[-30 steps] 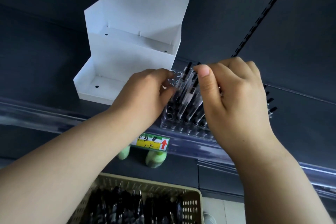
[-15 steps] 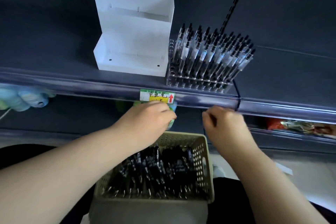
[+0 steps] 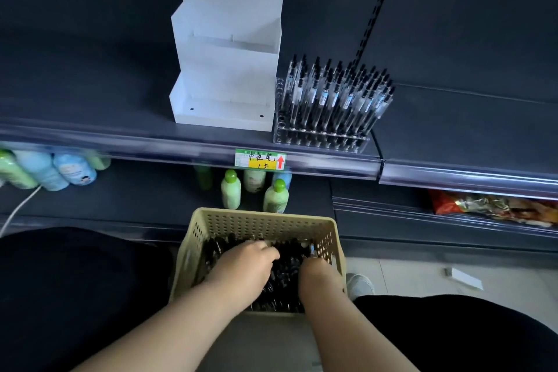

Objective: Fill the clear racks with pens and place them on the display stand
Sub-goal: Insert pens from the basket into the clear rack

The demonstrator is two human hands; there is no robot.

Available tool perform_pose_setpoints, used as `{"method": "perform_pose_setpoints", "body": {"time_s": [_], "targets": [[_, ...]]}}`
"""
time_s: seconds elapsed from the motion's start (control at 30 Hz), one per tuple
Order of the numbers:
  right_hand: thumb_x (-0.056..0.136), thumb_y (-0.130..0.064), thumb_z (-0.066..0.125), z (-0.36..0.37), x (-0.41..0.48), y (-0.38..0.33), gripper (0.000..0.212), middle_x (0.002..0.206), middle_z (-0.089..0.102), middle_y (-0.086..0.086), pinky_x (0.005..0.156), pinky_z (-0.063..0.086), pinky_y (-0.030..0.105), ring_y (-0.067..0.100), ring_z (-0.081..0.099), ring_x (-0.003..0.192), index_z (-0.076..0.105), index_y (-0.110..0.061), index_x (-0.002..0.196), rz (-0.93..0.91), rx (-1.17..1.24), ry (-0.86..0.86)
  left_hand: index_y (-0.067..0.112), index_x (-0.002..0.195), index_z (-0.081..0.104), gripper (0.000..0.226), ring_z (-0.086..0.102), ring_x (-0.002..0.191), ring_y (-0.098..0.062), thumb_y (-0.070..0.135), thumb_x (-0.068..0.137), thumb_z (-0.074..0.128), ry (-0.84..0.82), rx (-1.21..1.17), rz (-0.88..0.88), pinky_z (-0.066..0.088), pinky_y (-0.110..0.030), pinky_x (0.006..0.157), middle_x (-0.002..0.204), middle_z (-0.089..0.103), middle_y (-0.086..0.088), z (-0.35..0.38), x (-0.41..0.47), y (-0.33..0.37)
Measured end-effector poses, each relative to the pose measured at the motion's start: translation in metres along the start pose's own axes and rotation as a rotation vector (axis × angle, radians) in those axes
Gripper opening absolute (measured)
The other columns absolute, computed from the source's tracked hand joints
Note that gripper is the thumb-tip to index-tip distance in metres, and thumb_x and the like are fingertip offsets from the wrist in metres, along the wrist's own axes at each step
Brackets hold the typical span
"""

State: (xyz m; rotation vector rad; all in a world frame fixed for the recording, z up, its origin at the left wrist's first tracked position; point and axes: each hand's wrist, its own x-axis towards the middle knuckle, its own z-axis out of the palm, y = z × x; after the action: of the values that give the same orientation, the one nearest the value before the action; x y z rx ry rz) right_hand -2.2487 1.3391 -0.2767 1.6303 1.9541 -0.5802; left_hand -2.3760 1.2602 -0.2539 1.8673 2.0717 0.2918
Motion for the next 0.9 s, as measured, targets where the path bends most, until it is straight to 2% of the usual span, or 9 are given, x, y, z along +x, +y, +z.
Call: {"method": "perform_pose_setpoints", "body": {"time_s": [0.23, 0.3, 0.4, 0.5, 0.6, 0.7, 0.77, 0.83, 0.9], "targets": [[0.089, -0.008, 0.049, -0.008, 0.0, 0.004, 0.033, 0.123, 0.058, 0.01, 0.086, 0.048, 0.029, 0.025, 0.056, 0.113, 0.055, -0.007, 0.121, -0.005, 0.1, 0.023, 0.022, 0.109, 0.067, 0.024, 0.06, 0.096, -0.005, 0.015, 0.09, 0.055, 0.04, -0.466, -0.411, 0.037, -0.007, 0.075, 0.107, 0.068, 0.008, 0.014, -0.004, -0.009], [0.087, -0.013, 0.053, -0.012, -0.002, 0.006, 0.026, 0.104, 0.062, 0.007, 0.074, 0.046, 0.024, 0.022, 0.06, 0.096, 0.059, -0.007, 0.112, -0.032, 0.213, 0.014, 0.02, 0.107, 0.068, 0.021, 0.06, 0.095, -0.005, 0.015, 0.09, 0.056, 0.042, -0.583, -0.502, 0.037, -0.009, 0.074, 0.106, 0.069, 0.005, 0.014, -0.002, -0.009], [0.082, -0.017, 0.06, -0.012, -0.011, 0.006, 0.008, 0.062, 0.057, -0.001, 0.049, 0.041, 0.018, 0.012, 0.054, 0.055, 0.059, -0.011, 0.076, -0.122, 0.442, -0.04, 0.013, 0.112, 0.066, 0.024, 0.064, 0.1, -0.017, 0.017, 0.091, 0.058, 0.026, -0.785, -0.576, 0.047, -0.021, 0.087, 0.107, 0.069, -0.004, 0.018, 0.001, -0.006], [0.081, -0.015, 0.063, -0.006, -0.02, -0.001, 0.018, 0.037, 0.05, -0.008, 0.036, 0.034, 0.013, 0.003, 0.046, 0.032, 0.057, -0.018, 0.064, -0.264, 0.559, -0.139, 0.003, 0.115, 0.062, 0.026, 0.065, 0.089, -0.024, 0.011, 0.091, 0.06, 0.023, -1.125, -0.669, 0.055, -0.034, 0.082, 0.101, 0.067, -0.013, 0.023, 0.001, 0.005], [0.083, -0.02, 0.065, -0.007, -0.025, -0.004, 0.012, 0.045, 0.054, -0.007, 0.035, 0.034, 0.011, 0.001, 0.049, 0.035, 0.062, -0.022, 0.071, -0.321, 0.574, -0.119, 0.004, 0.108, 0.064, 0.02, 0.064, 0.08, -0.02, 0.008, 0.089, 0.061, 0.065, -1.25, -0.71, 0.057, -0.03, 0.069, 0.091, 0.068, -0.009, 0.027, 0.003, 0.007], [0.087, -0.022, 0.06, -0.014, -0.026, -0.003, 0.019, 0.043, 0.056, -0.006, 0.037, 0.035, 0.012, 0.002, 0.051, 0.036, 0.058, -0.021, 0.067, -0.336, 0.534, -0.084, 0.011, 0.101, 0.067, 0.014, 0.063, 0.075, -0.013, 0.01, 0.088, 0.063, 0.107, -1.28, -0.73, 0.053, -0.02, 0.058, 0.086, 0.067, -0.002, 0.023, 0.004, 0.004], [0.087, -0.02, 0.056, -0.025, -0.029, -0.002, 0.019, 0.045, 0.056, -0.005, 0.038, 0.037, 0.011, 0.001, 0.051, 0.034, 0.055, -0.02, 0.068, -0.358, 0.486, -0.034, 0.013, 0.099, 0.066, 0.011, 0.063, 0.074, -0.011, 0.01, 0.088, 0.063, 0.137, -1.28, -0.711, 0.055, -0.021, 0.062, 0.085, 0.067, 0.0, 0.016, 0.005, 0.006], [0.084, -0.013, 0.054, -0.037, -0.033, -0.003, 0.006, 0.055, 0.059, -0.004, 0.041, 0.041, 0.012, 0.001, 0.054, 0.039, 0.054, -0.019, 0.084, -0.376, 0.476, 0.034, 0.014, 0.102, 0.065, 0.014, 0.063, 0.078, -0.011, 0.011, 0.089, 0.061, 0.182, -1.23, -0.661, 0.056, -0.027, 0.074, 0.087, 0.066, 0.002, 0.006, 0.006, 0.008], [0.081, -0.01, 0.054, -0.049, -0.039, -0.006, 0.027, 0.072, 0.06, -0.003, 0.051, 0.046, 0.018, 0.008, 0.06, 0.055, 0.045, -0.019, 0.105, -0.404, 0.513, 0.152, 0.02, 0.105, 0.063, 0.016, 0.061, 0.08, -0.007, 0.014, 0.09, 0.059, 0.23, -1.145, -0.581, 0.053, -0.021, 0.075, 0.089, 0.065, 0.01, -0.009, 0.006, 0.01]]}}
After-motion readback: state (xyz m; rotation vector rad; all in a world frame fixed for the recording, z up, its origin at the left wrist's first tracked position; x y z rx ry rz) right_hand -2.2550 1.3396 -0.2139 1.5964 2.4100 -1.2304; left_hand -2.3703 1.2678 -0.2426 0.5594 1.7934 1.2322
